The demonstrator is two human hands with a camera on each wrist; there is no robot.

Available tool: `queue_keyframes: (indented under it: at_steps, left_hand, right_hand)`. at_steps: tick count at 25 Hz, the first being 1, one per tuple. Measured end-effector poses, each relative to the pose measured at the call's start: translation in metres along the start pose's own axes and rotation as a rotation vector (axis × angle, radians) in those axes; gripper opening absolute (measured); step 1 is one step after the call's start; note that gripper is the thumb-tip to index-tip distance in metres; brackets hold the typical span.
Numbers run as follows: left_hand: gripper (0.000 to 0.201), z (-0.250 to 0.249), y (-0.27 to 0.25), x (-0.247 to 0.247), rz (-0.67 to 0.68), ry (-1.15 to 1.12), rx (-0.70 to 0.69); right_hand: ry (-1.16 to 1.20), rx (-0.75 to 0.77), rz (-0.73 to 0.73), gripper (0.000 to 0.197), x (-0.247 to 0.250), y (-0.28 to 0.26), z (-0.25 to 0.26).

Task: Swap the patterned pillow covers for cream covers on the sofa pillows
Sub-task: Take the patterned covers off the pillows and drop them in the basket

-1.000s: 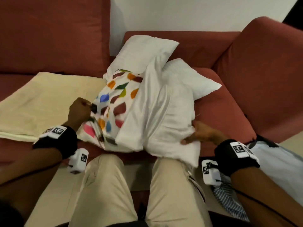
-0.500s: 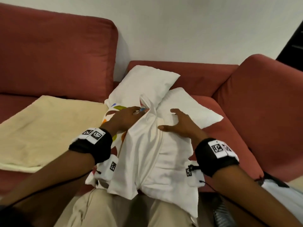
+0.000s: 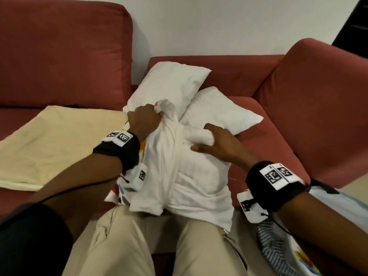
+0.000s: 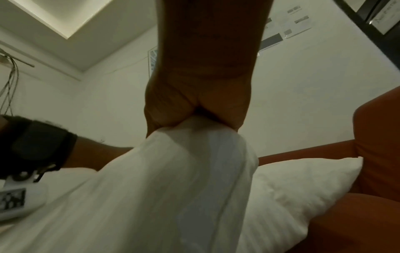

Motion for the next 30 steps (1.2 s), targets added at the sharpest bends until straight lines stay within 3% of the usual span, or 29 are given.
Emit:
queue_keyframes:
  at_steps: [3,5,8,11,13,15,16,17,19,22,24,26,28,30]
  left_hand:
    - [0.041,0.057,-0.005,0.013,-0.061,0.049,0.163]
    - [0.042,0.092,-0.017,0.009,-0.046,-0.066,0.265]
    - [0.04,0.103,-0.033,-0.004,-0.05,-0.352,0.252]
    - [0.033,0.087,-0.044,-0.012,-0.045,-0.579,0.194]
    - [0.03,0.08,-0.048,-0.013,0.031,-0.678,0.159]
    - [0.027,0.081,-0.051,-0.01,0.146,-0.646,0.166]
    - [0.024,0.083,-0.051,-0.007,0.16,-0.617,0.188]
    - [0.022,0.084,-0.049,0.0,0.121,-0.616,0.216]
    - [0.021,0.082,-0.046,0.015,-0.031,-0.736,0.275]
    - [0.017,0.069,-0.042,0.035,-0.215,-0.943,0.325]
    - [0.011,0.052,-0.038,0.041,-0.228,-1.047,0.281]
    - [0.015,0.031,-0.033,0.046,-0.228,-1.138,0.218]
    - [0.024,0.012,-0.028,0.049,-0.22,-1.188,0.186]
    - [0.028,-0.013,-0.021,0.054,-0.192,-1.24,0.143]
  right_hand:
    - [0.107,0.047,0.0,0.037,0.031,-0.022,-0.012]
    - [0.139,-0.034,-0.021,0.045,0.054,-0.028,-0.037]
    - [-0.02,-0.247,-0.051,0.081,0.065,-0.022,-0.064]
    - [-0.061,-0.364,0.014,0.129,0.051,-0.004,-0.052]
    - [0.028,-0.291,0.031,0.127,0.037,0.004,-0.042]
    - [0.231,-0.134,-0.12,0.078,0.037,0.01,-0.038]
    - [0.364,-0.073,-0.245,0.053,0.043,0.012,-0.037]
    - [0.503,-0.035,-0.363,0.041,0.052,0.015,-0.039]
    - [0.764,-0.06,-0.592,0.037,0.07,0.016,-0.047]
    - [1.01,-0.273,-0.874,0.038,0.071,0.025,-0.078]
    - [1.086,-0.466,-1.001,0.07,0.06,0.032,-0.094]
    - [0.946,-0.687,-0.89,0.107,0.051,0.04,-0.096]
    - [0.583,-0.735,-0.577,0.11,0.04,0.05,-0.089]
    - [0.325,-0.675,-0.303,0.107,0.031,0.06,-0.082]
Point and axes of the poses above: each hand's wrist, its own y-axis towards the middle knuckle, its own x-axis out of the back of the hand, z = x × y, the point moved 2 cm from there along y, towards the middle knuckle, and after that the axes turned 10 degrees about -x, right-handed, at the moved point
